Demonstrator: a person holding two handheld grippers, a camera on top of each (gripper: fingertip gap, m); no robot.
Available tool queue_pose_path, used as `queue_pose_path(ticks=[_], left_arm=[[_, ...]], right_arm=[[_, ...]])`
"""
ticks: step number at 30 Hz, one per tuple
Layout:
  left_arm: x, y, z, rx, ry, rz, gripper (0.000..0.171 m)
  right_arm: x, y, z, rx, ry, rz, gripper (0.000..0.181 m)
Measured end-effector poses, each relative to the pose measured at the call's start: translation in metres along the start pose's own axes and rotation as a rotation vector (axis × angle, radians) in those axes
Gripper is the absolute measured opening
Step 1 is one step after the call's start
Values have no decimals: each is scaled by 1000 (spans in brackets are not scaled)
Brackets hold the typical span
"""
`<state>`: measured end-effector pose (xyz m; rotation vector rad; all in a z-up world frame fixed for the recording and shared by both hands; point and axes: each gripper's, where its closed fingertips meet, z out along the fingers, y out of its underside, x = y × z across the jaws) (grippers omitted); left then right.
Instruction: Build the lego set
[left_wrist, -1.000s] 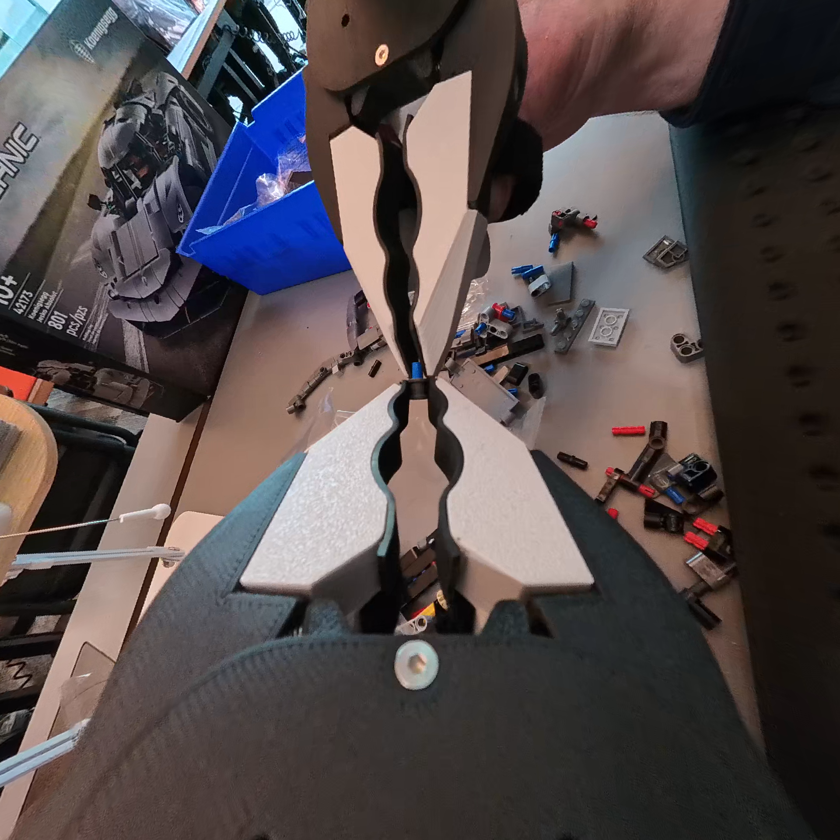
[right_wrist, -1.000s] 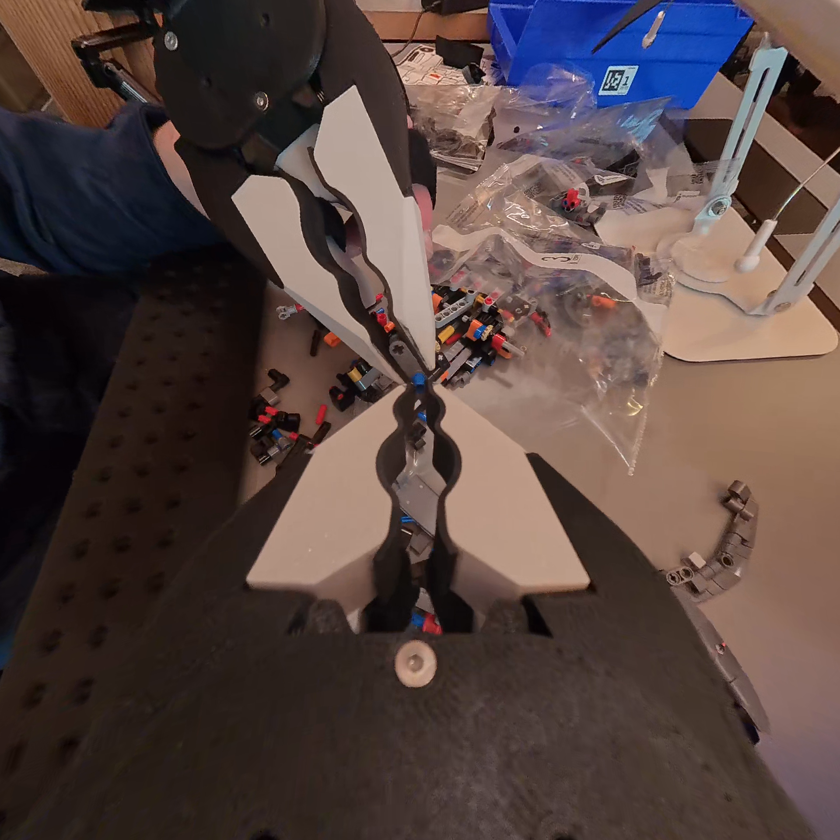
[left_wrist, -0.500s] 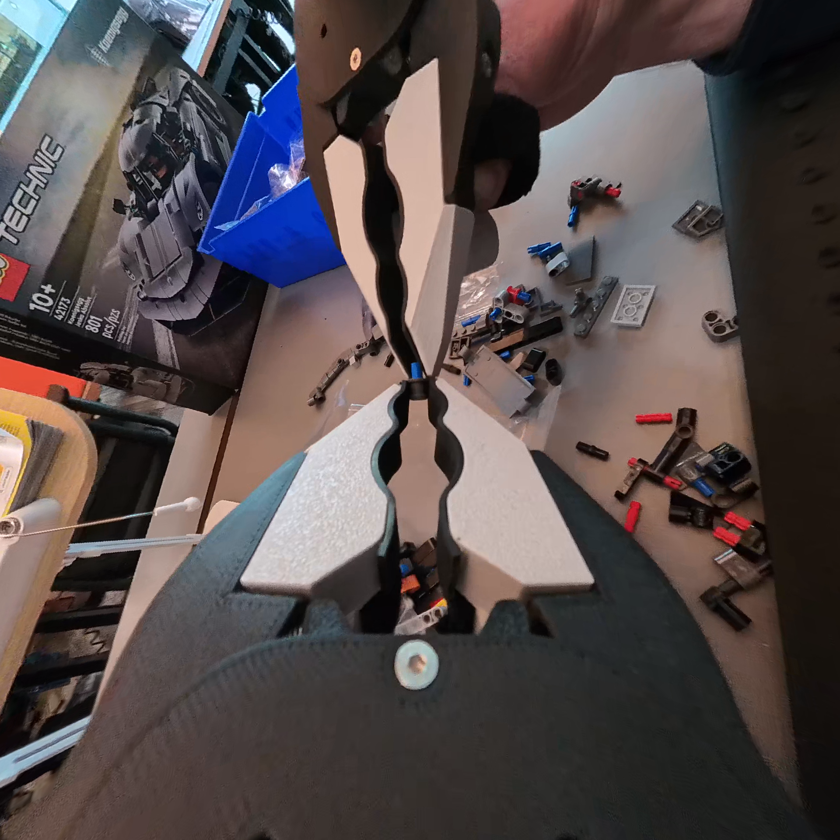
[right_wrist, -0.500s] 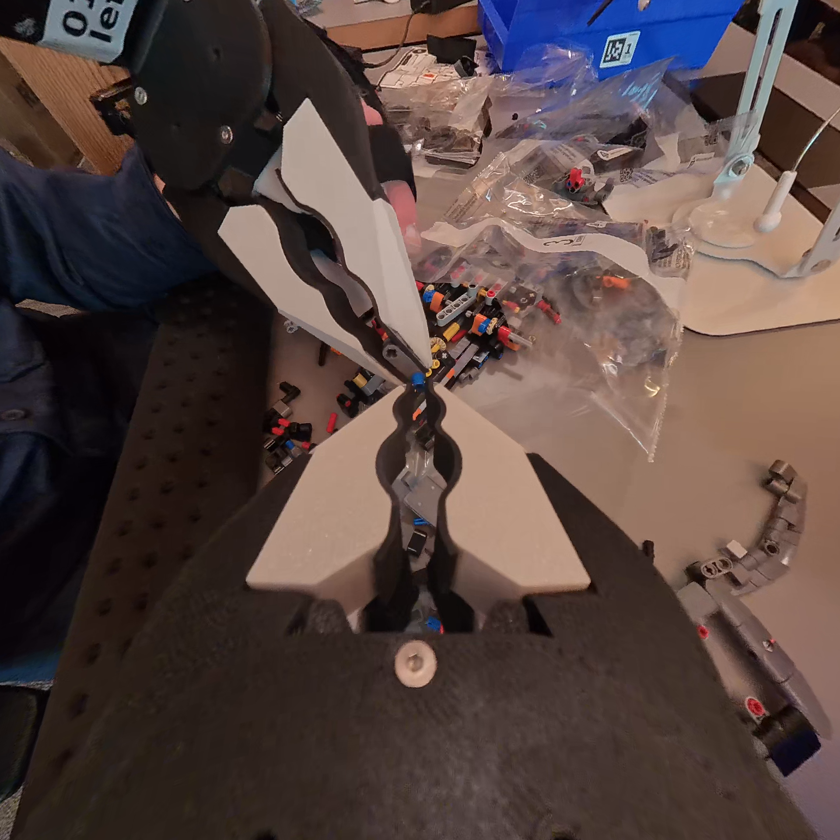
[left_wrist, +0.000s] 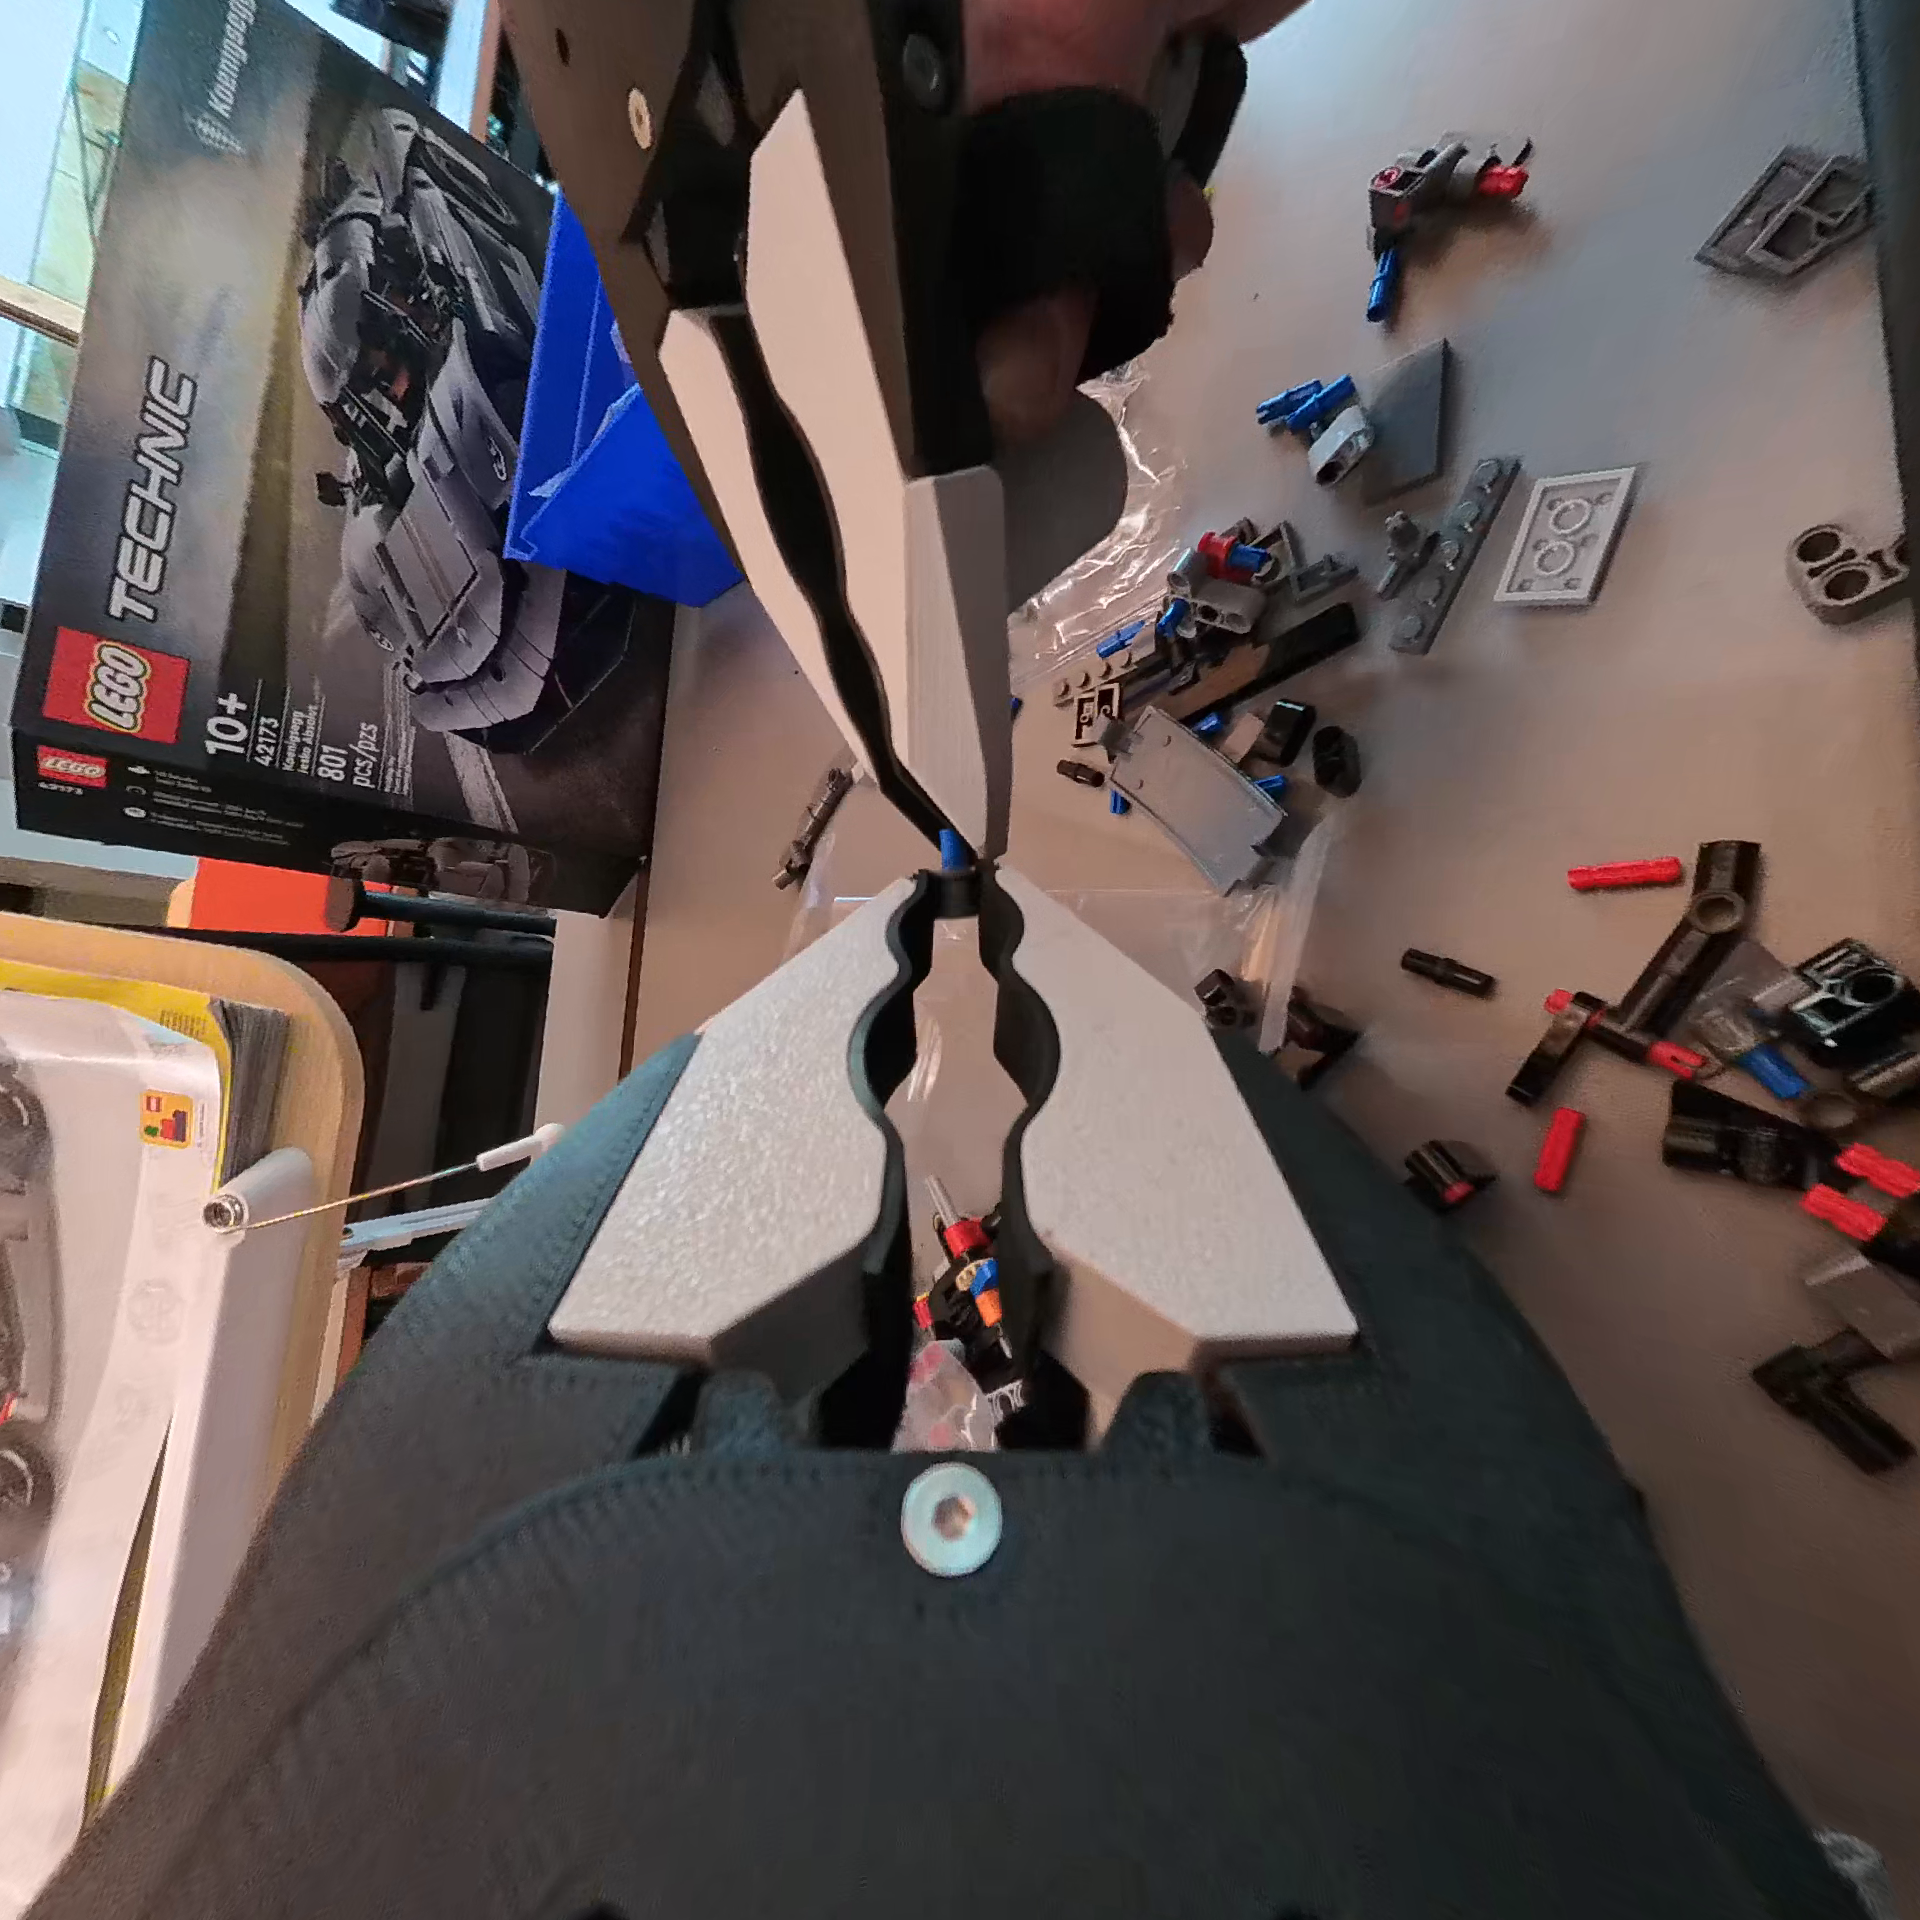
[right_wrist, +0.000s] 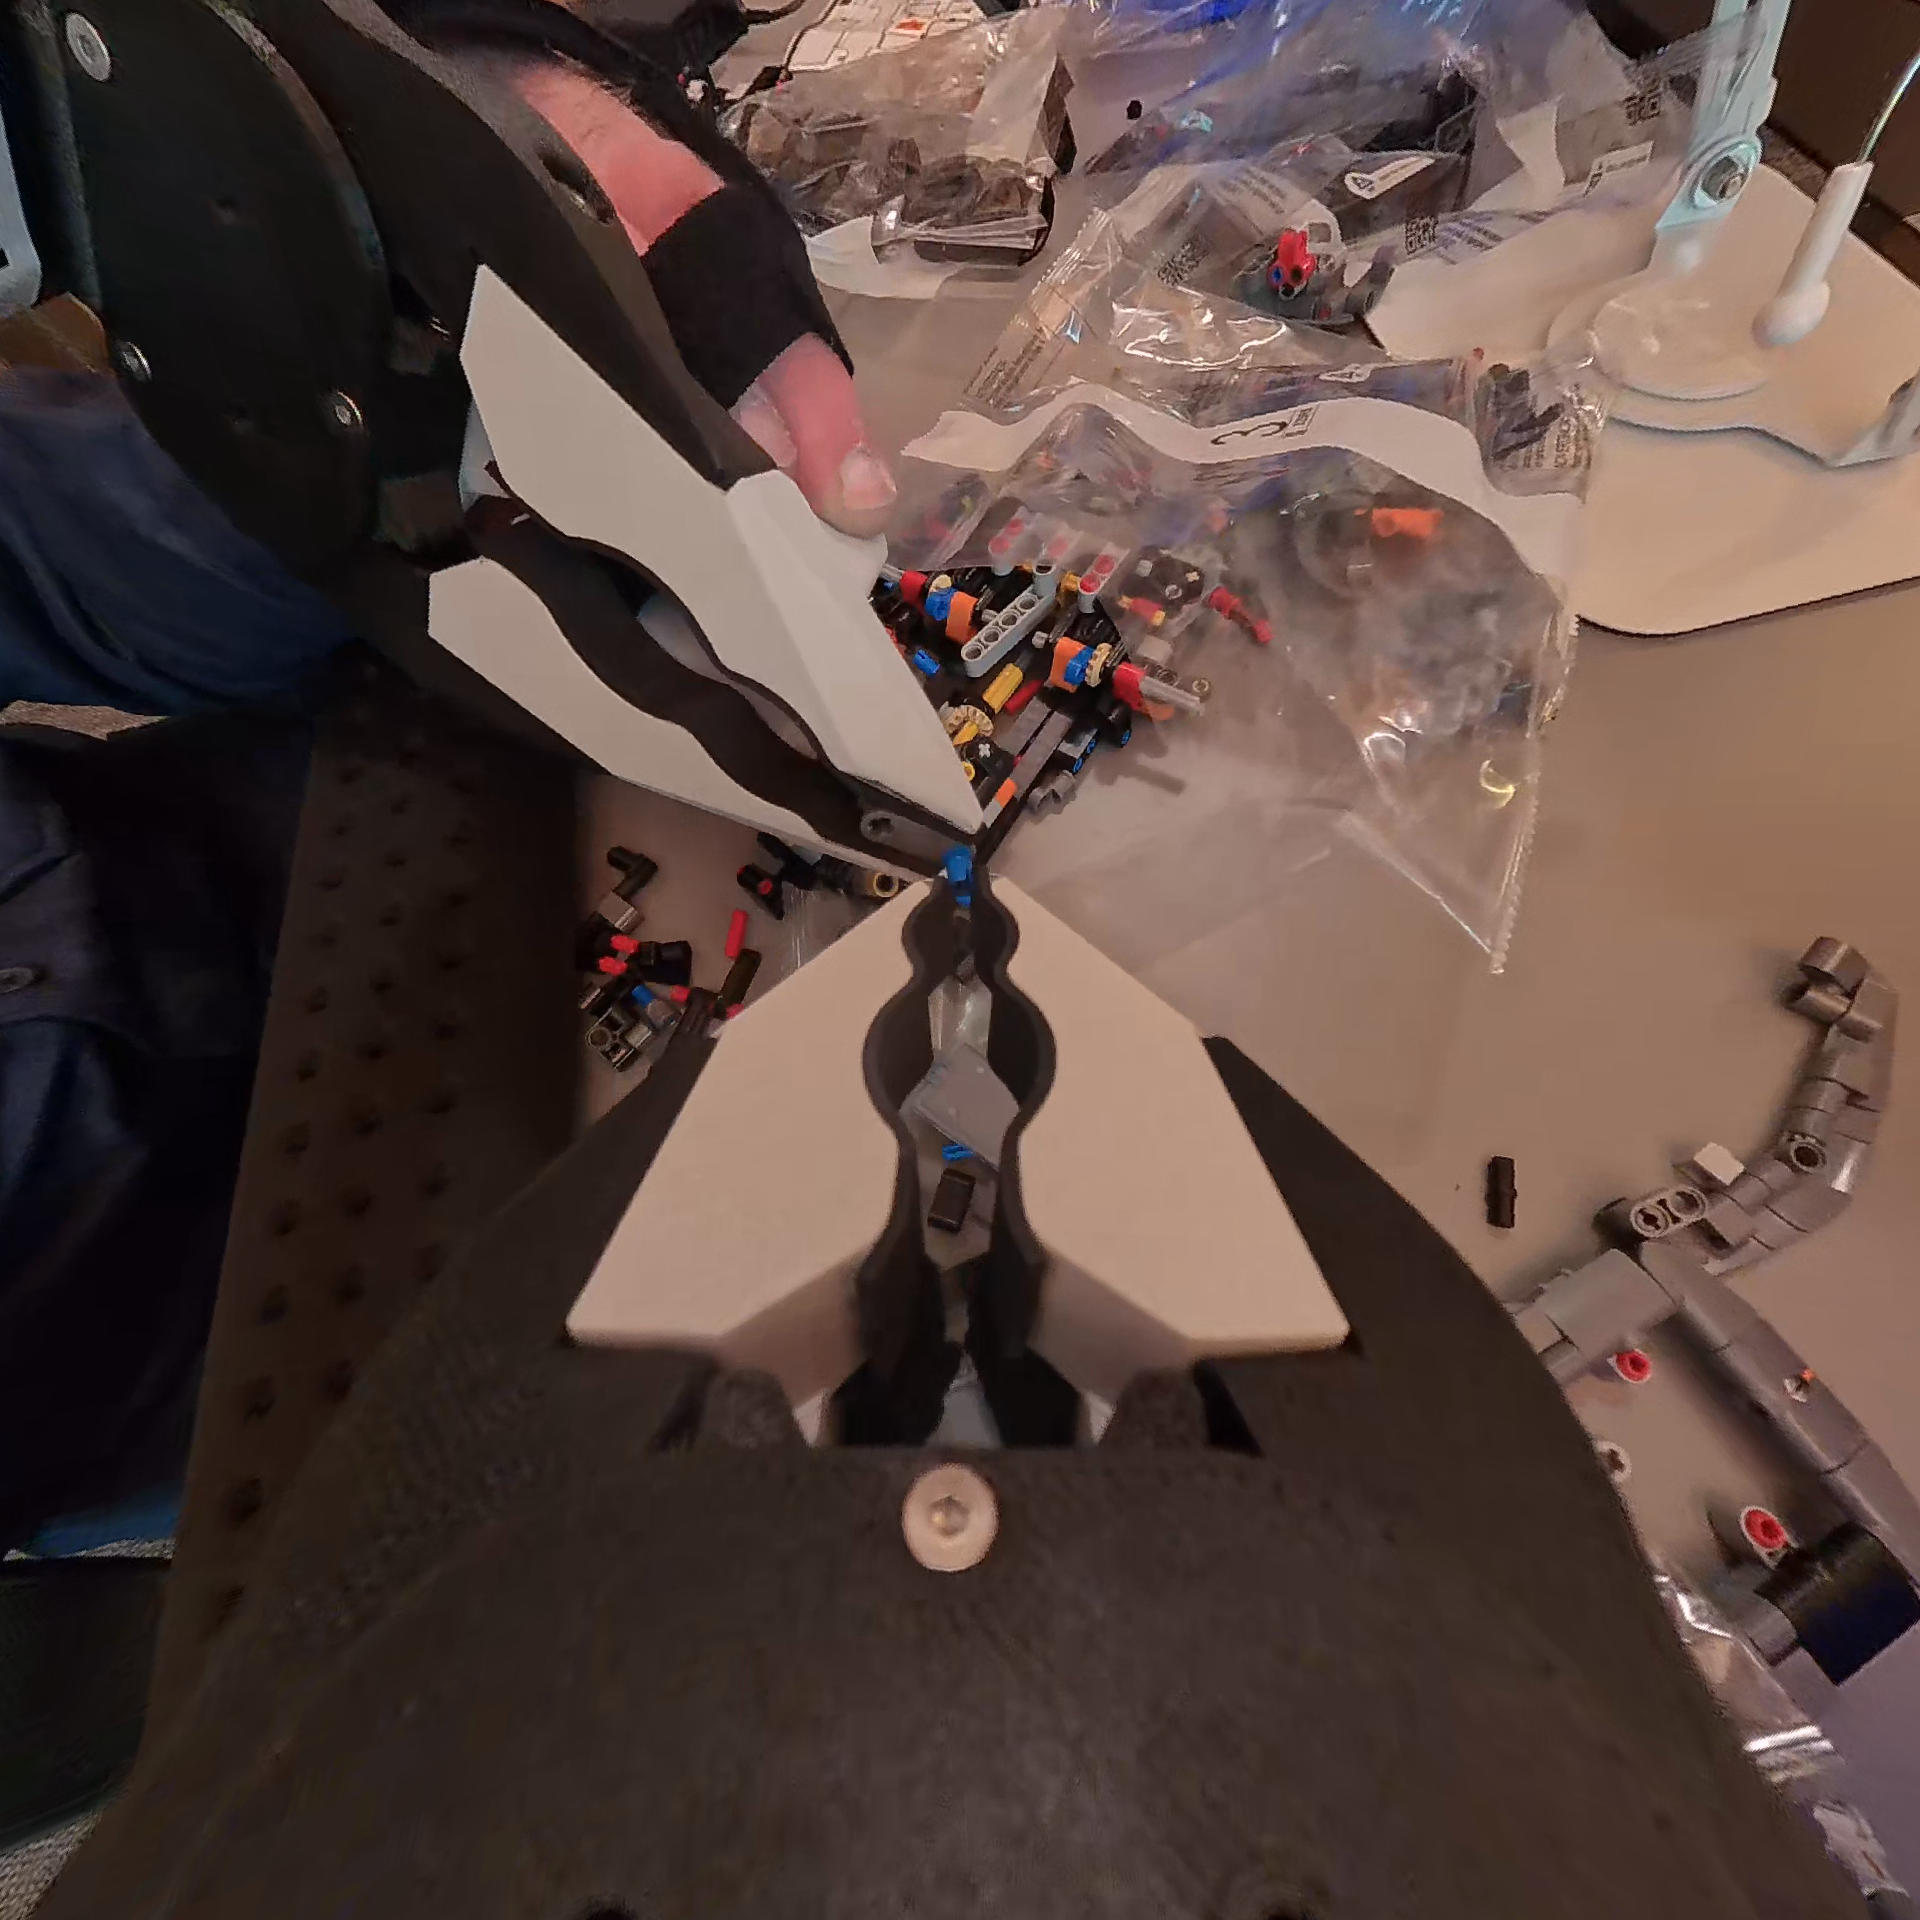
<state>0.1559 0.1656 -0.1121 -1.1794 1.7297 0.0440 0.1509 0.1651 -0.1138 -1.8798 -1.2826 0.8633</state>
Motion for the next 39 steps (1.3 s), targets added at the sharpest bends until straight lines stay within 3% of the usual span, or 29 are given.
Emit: queue_pose_path(ticks=[14,21,28,38,39], left_arm=[[-6,-1,-1,3,-45,18,5],[-5,-2,0,-6,-59,56,5],[-3,-3,1,-11,-57,77,5],[-4,-8,-10,41,0,-21,6],[-12,3,-11,-11,-27,-41,6]], right_arm=[[-4,-9,-4,63,-19,22,1],[-5,-6,-4,61,-76,85,4],[-5,-4,-5,32,-50,37,1],[-13,-8,-10,28,-27,-57,0],[-10,-7,-11,21,0,-63,0]])
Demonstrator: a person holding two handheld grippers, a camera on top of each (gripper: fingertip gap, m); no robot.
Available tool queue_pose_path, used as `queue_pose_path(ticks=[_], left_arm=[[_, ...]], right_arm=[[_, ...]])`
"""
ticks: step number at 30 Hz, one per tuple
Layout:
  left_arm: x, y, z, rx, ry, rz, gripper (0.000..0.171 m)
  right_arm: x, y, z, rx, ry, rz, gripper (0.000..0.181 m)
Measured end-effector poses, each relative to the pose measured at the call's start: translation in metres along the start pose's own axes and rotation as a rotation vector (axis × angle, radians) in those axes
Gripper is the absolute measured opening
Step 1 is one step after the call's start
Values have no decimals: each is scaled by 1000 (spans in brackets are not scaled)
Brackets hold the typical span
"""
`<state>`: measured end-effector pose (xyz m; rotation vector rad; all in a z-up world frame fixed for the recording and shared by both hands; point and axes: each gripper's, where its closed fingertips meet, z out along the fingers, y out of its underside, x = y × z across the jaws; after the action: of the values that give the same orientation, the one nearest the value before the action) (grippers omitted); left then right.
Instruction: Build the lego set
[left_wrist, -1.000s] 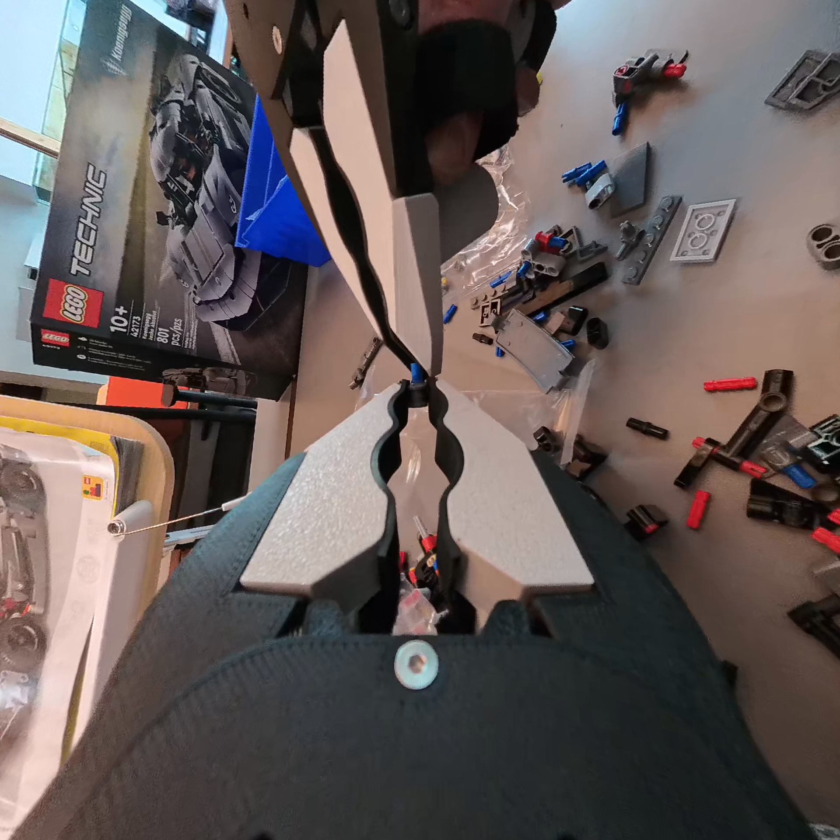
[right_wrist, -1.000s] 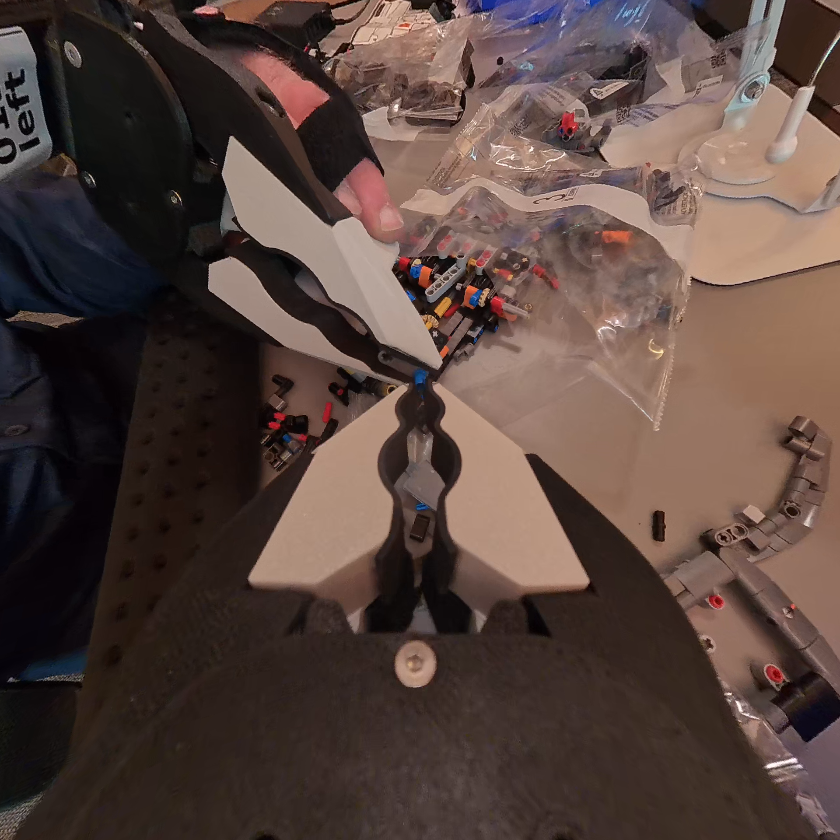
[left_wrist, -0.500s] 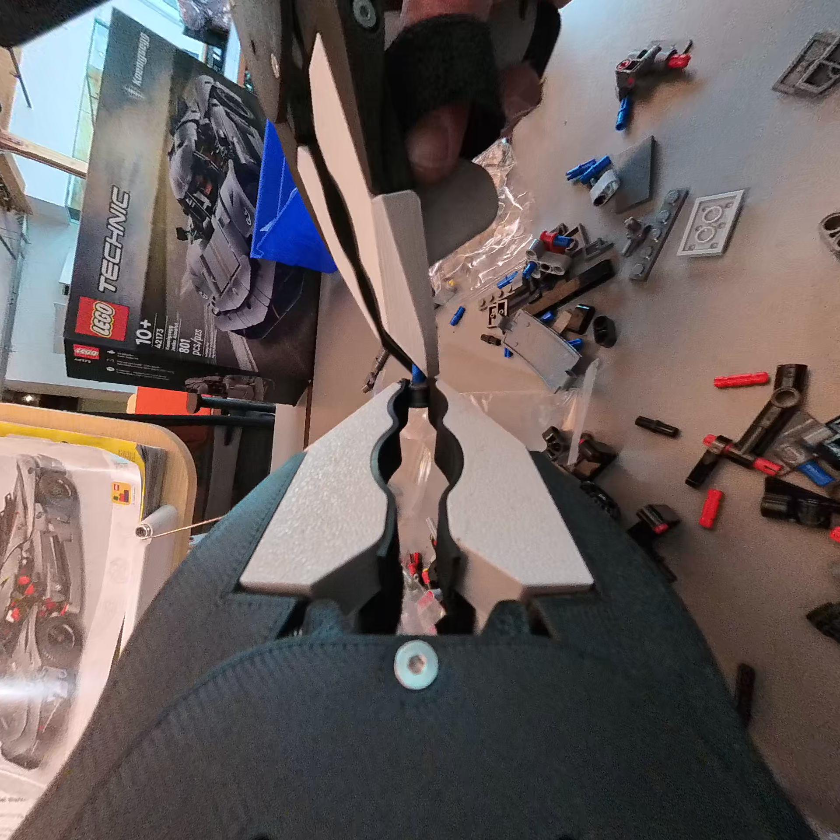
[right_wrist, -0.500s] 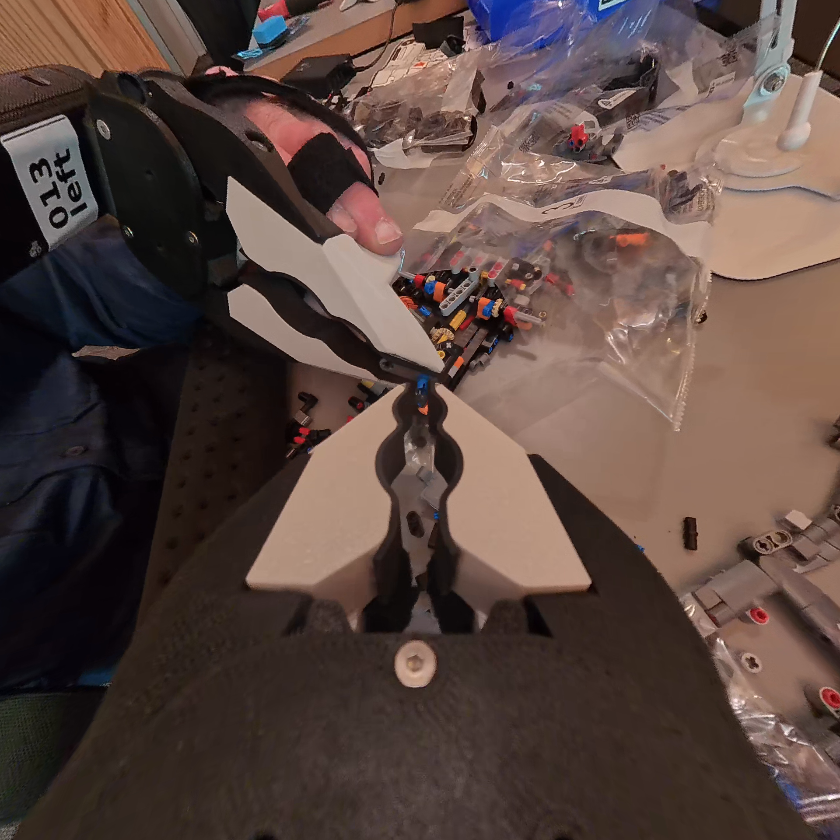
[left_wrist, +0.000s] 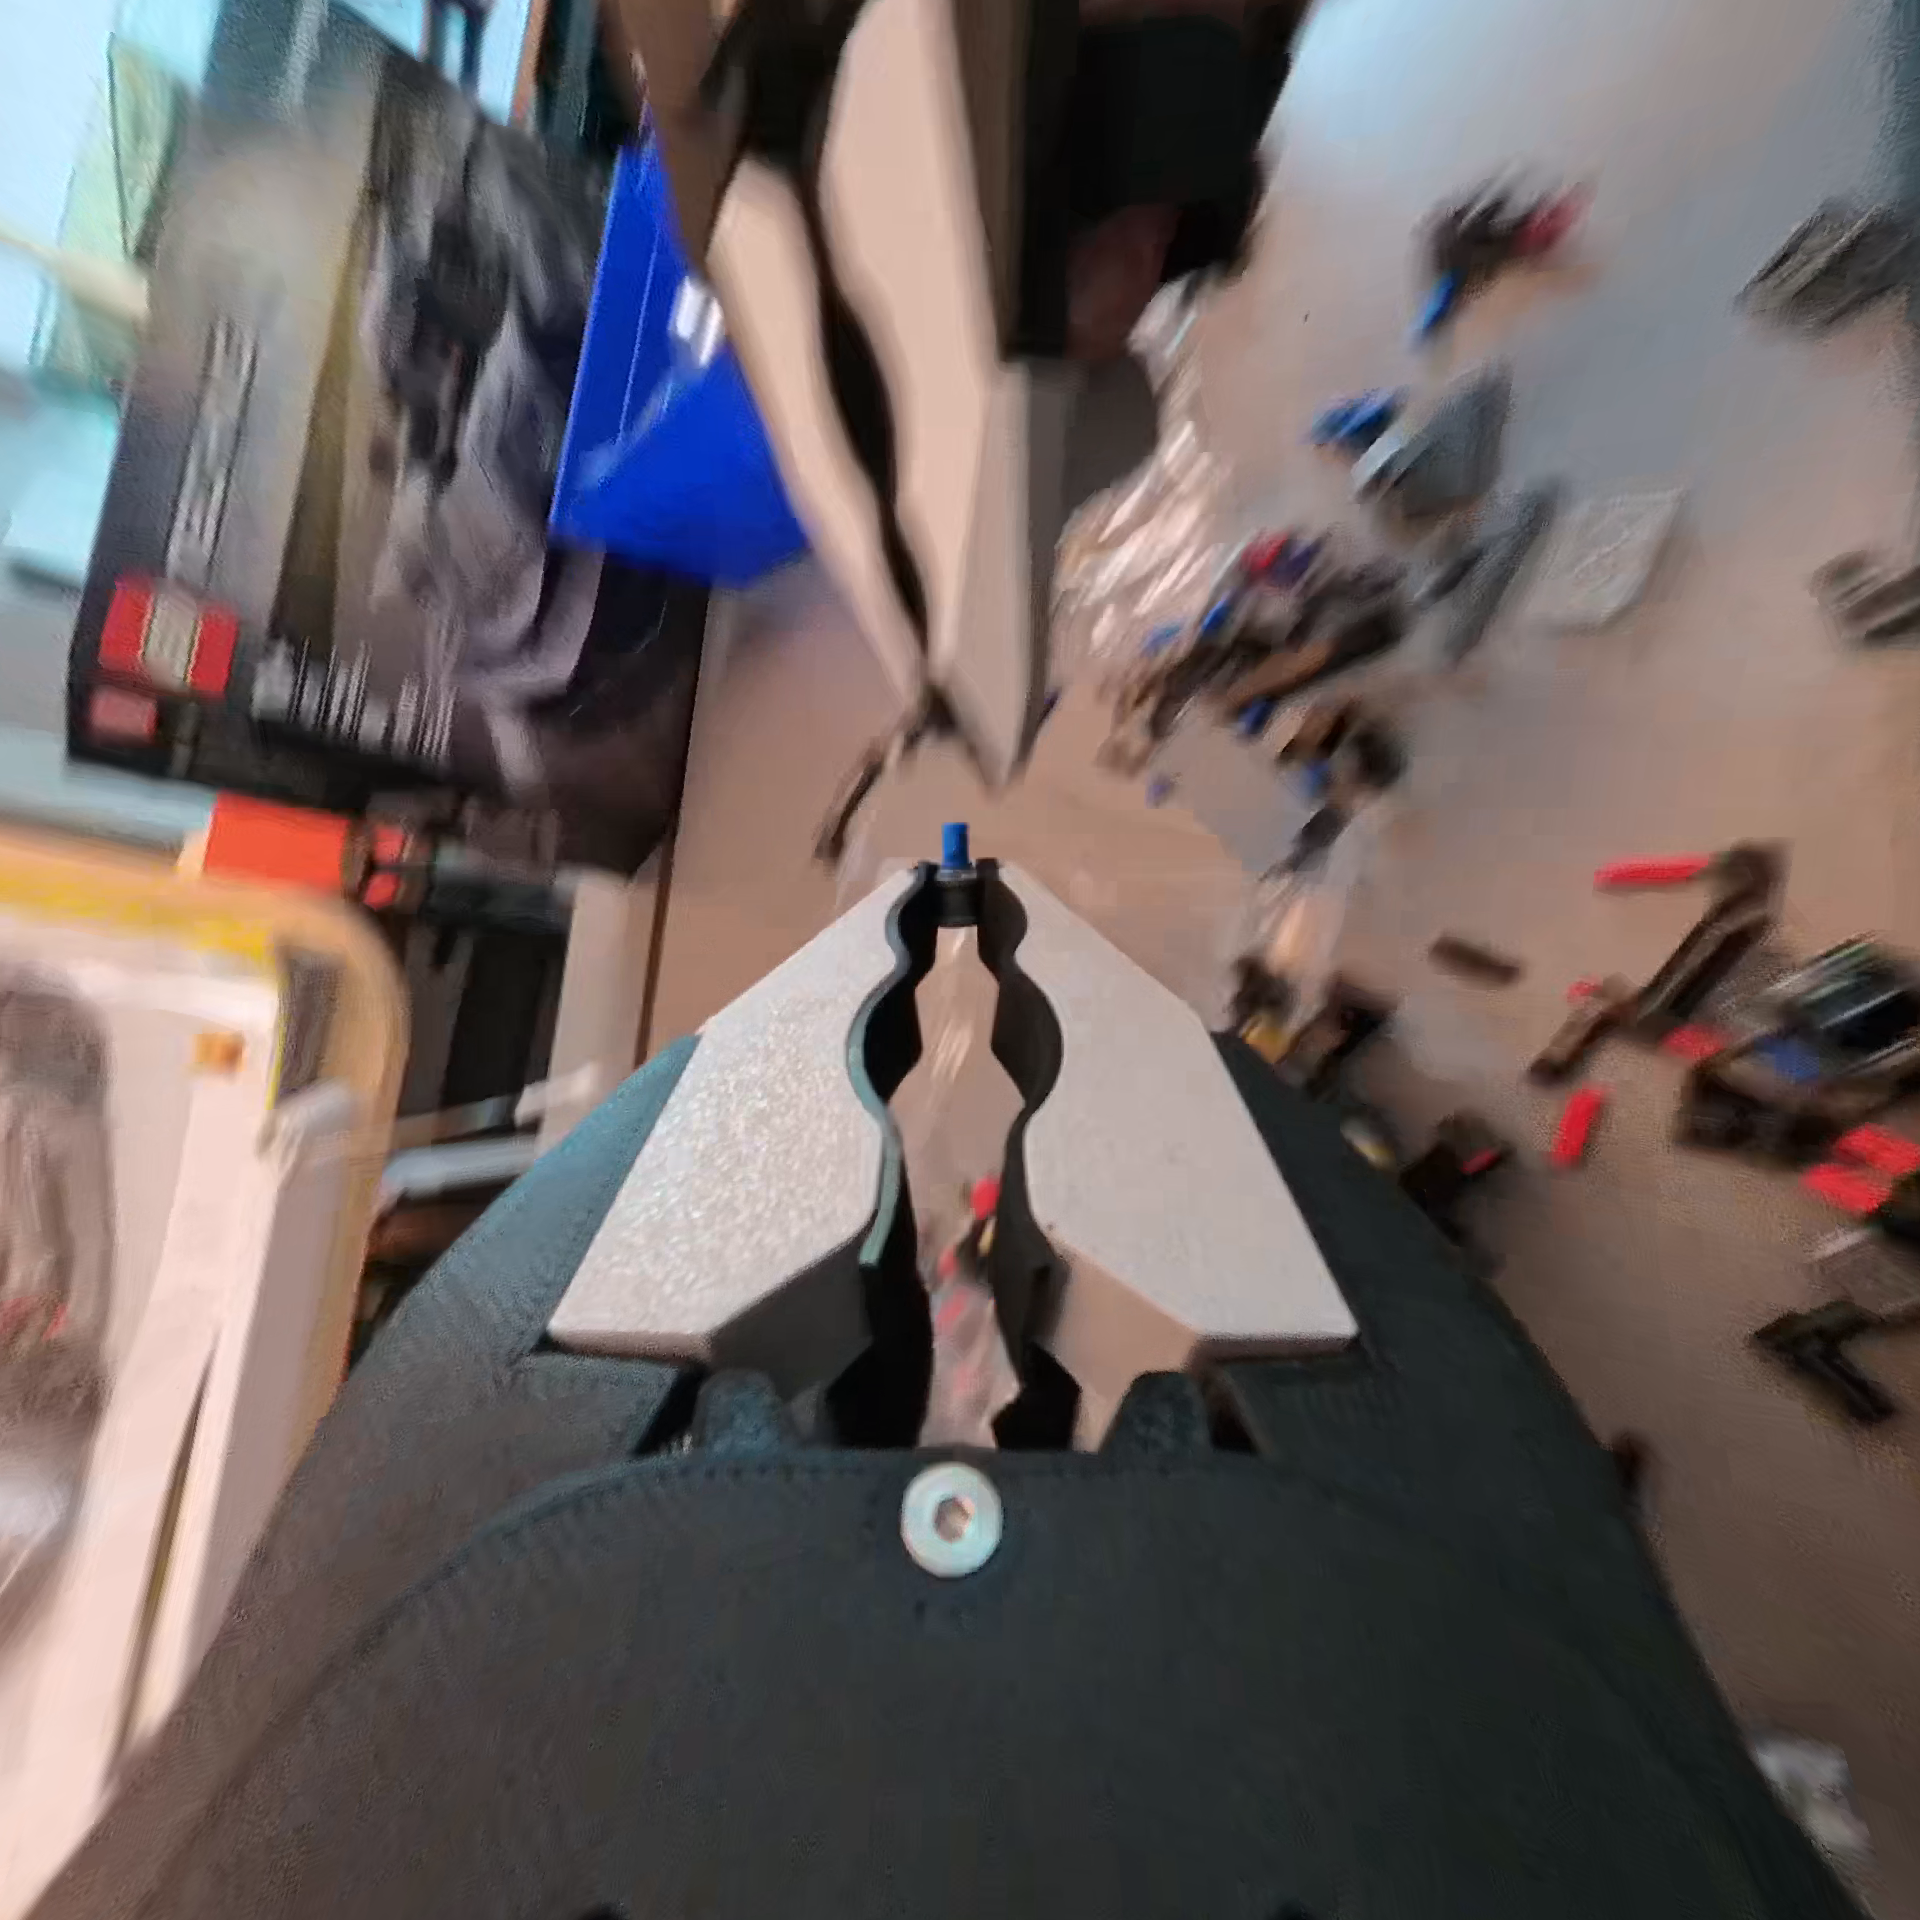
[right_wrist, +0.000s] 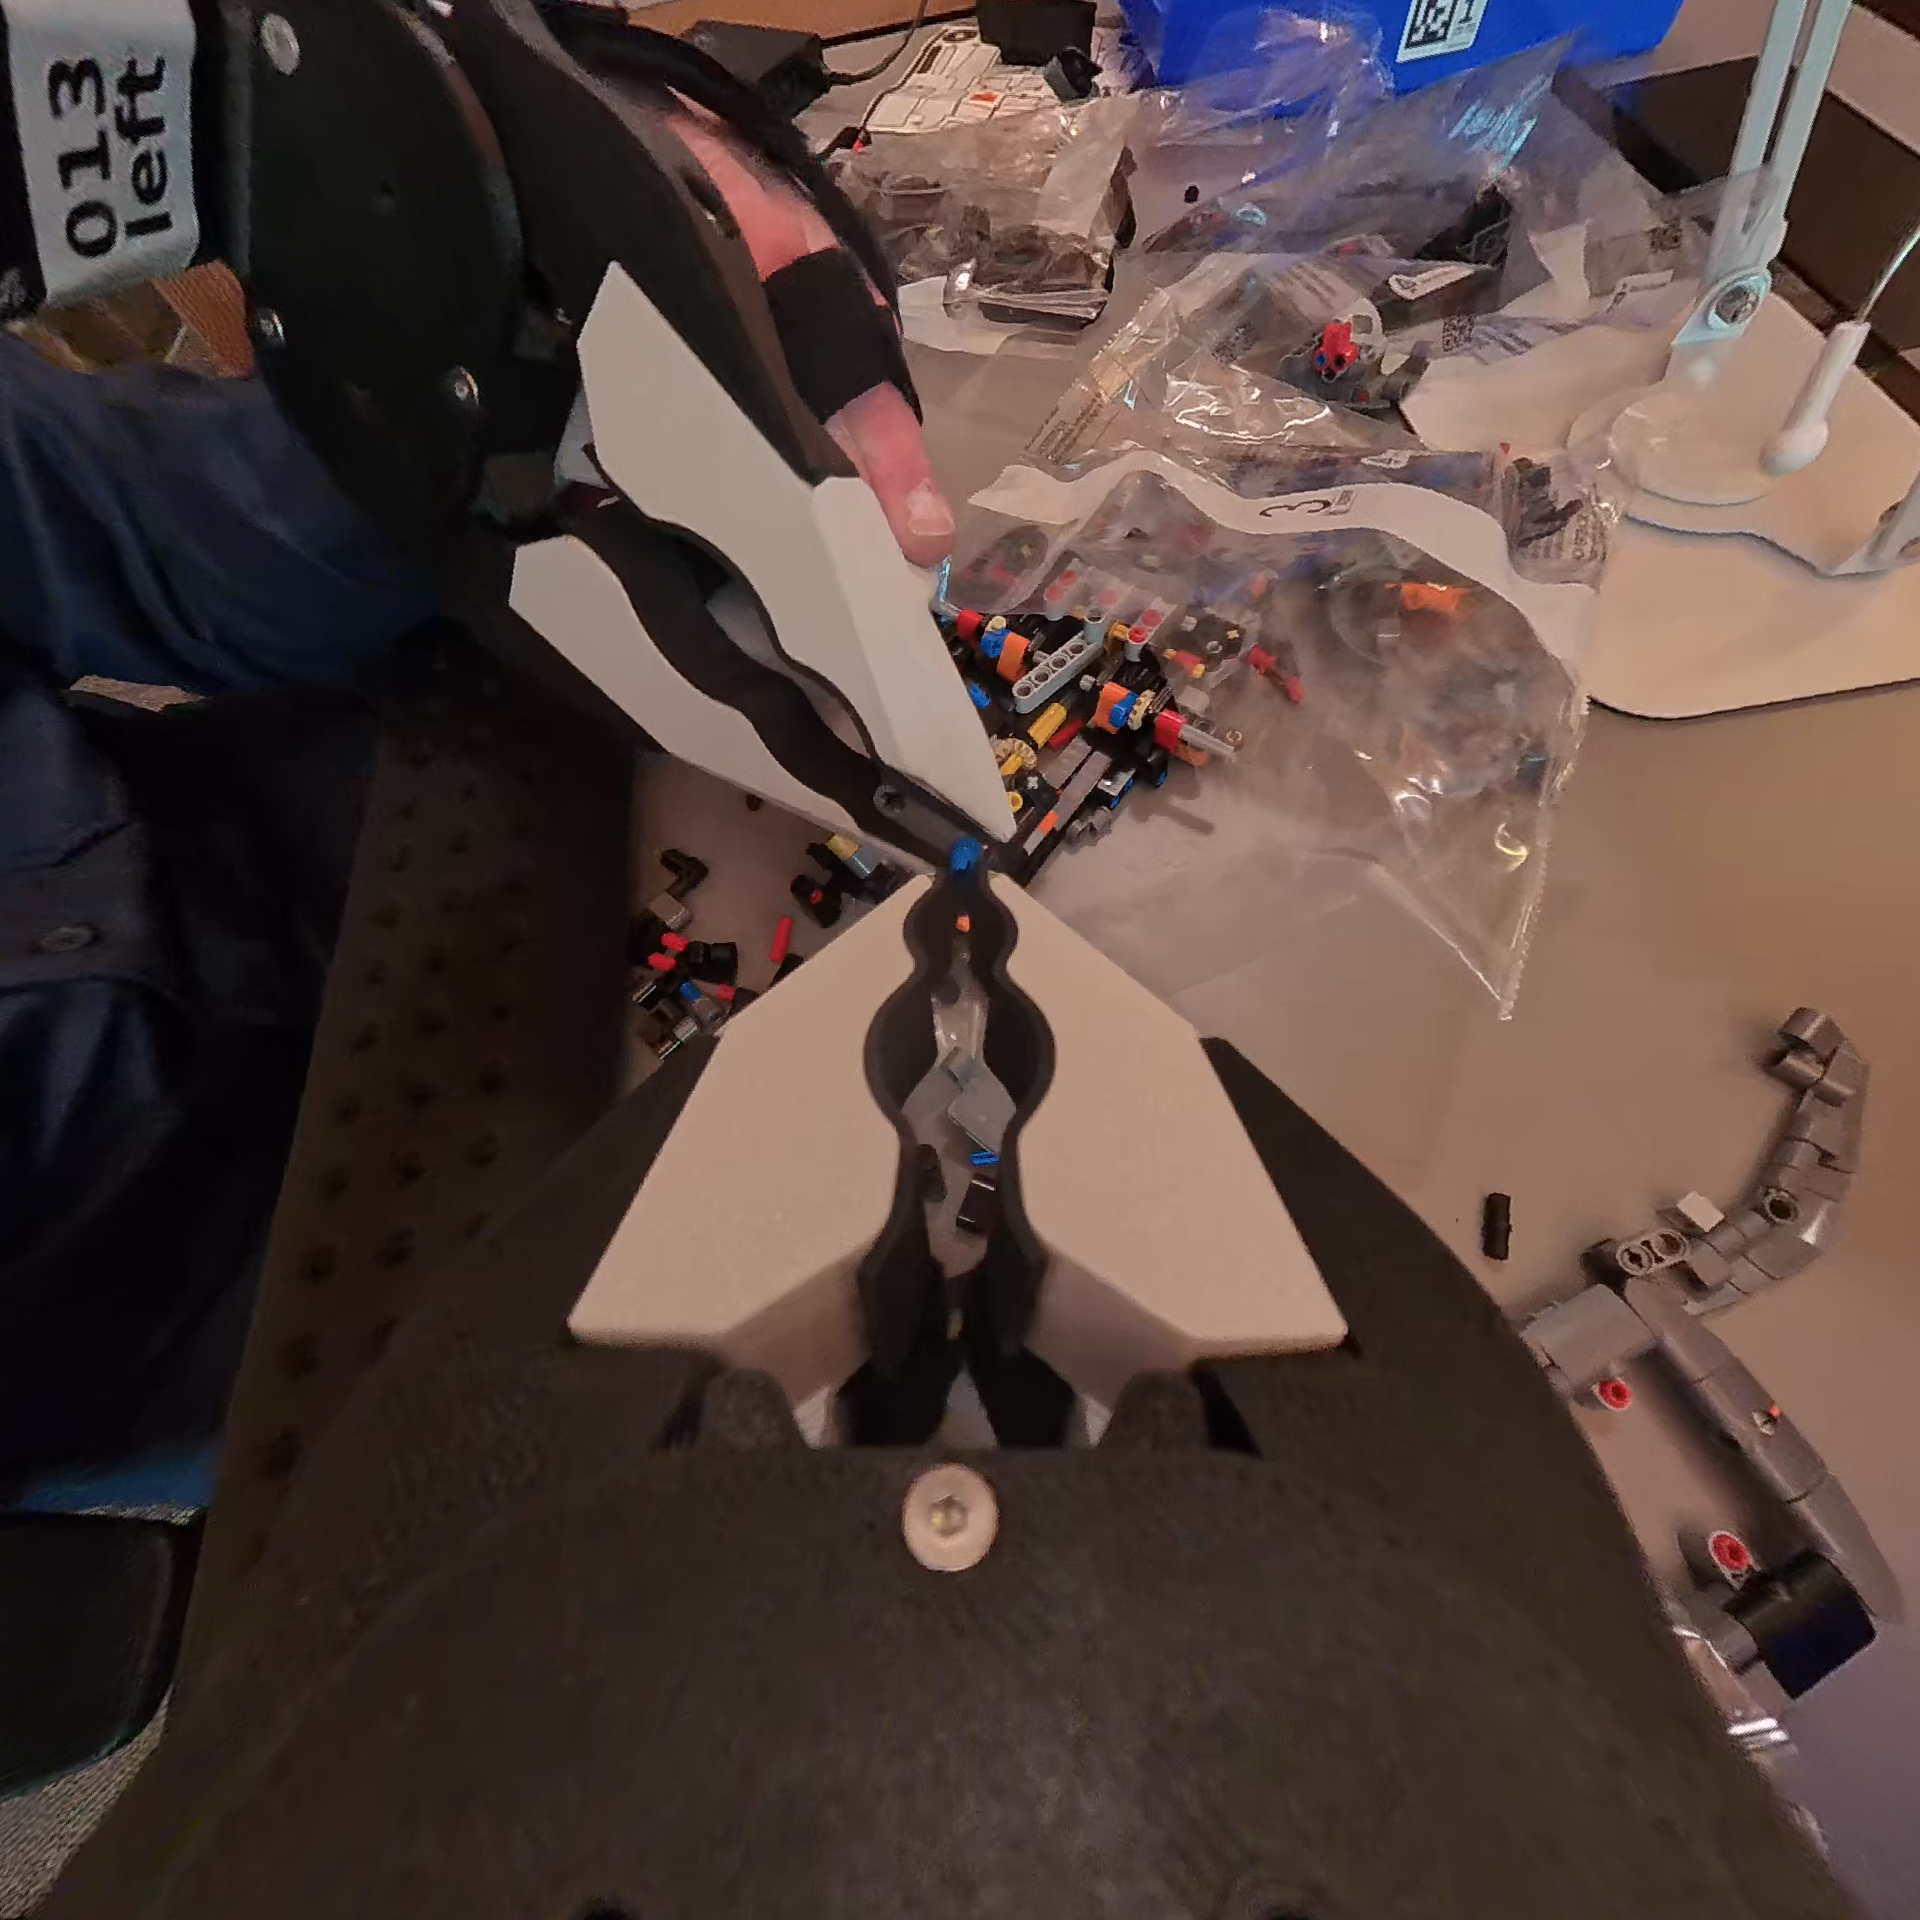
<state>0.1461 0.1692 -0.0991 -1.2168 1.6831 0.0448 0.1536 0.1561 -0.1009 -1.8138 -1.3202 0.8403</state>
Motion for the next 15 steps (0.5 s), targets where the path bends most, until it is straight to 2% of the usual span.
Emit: queue_pose_path(ticks=[1,2,3,4,5,7,10,12,13,15], left_arm=[[-12,17,-5,-49,-35,-22,6],[-21,23,-14,-4,-29,-112,6],[-27,20,-23,78,3,-216,5],[-33,20,-28,103,-6,-247,5],[-35,18,-29,117,-15,-238,5],[-21,-3,-27,209,68,-255,5],[-6,-12,-17,207,121,-229,5],[0,-17,-13,230,161,-264,5],[0,-20,-13,247,176,-287,5],[-2,-29,-16,321,216,-376,5]], right_arm=[[12,9,-4,-45,78,-9,0],[23,18,-12,-75,130,-7,0],[22,15,-21,-17,99,23,0],[17,5,-29,61,63,34,0],[14,0,-33,83,66,19,0],[12,1,-24,58,76,-2,0],[1,-10,-15,120,8,-17,0],[-5,-22,-17,182,-4,-38,0],[-6,-26,-17,195,21,-81,7],[-9,-31,-16,212,78,-182,10]])
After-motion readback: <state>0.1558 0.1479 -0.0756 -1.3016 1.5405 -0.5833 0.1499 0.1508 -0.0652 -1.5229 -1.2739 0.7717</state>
